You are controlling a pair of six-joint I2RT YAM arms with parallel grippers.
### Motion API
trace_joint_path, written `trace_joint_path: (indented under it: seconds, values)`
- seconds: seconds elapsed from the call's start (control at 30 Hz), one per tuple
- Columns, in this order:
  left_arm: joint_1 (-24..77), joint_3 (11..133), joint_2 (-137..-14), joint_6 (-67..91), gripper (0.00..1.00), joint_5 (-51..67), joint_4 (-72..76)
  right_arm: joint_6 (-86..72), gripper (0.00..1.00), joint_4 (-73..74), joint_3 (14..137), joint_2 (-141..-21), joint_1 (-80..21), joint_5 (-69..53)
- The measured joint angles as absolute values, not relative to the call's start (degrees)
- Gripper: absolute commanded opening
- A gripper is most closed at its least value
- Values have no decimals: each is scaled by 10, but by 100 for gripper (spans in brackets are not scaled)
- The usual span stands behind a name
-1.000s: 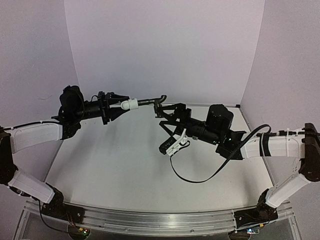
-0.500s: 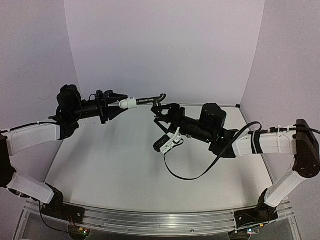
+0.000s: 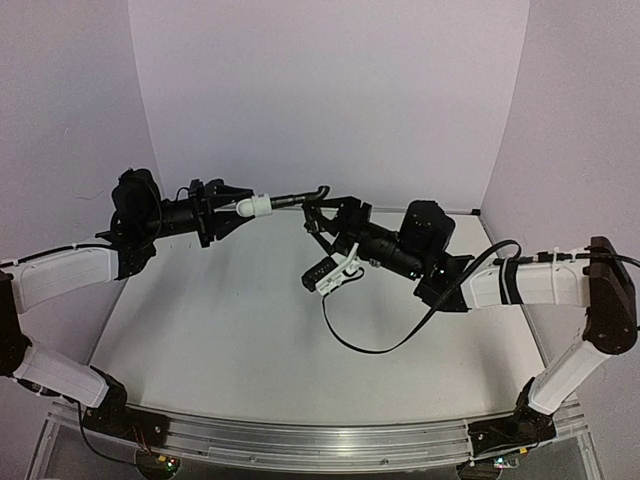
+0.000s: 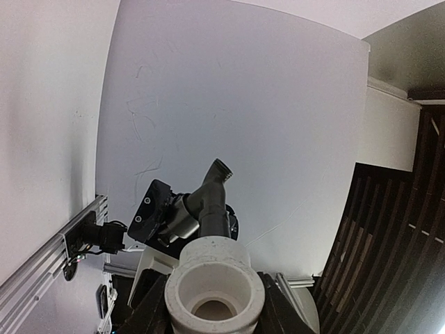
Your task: Install the water faucets
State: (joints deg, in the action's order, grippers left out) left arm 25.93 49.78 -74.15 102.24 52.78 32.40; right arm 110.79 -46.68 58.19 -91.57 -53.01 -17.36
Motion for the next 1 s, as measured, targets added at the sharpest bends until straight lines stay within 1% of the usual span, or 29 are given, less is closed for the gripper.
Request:
trace_joint_path:
  seconds: [0.23,0.4,0.5,0.53,0.7,0.9,1.0]
  values:
    - [258,498,-741,1020,0,528,325,1093,22,-467,582,-919,-529,-175]
    - [257,498,-741,1008,0,528,321,1076,14,-471,582,-919,-529,-179]
    - [257,498,-741,980,0,527,305,1058,5,-462,582,-919,-529,-180]
    - [257,499,-741,969,0,526,298,1046,1,-455,582,-919,-529,-179]
    - [256,502,-741,896,0,521,239,986,0,-407,583,-917,-530,-177]
    - [256,526,-742,789,0,510,150,874,0,-287,624,-909,-542,-142]
    - [255,533,-743,752,0,511,134,806,0,-232,648,-904,-549,-123]
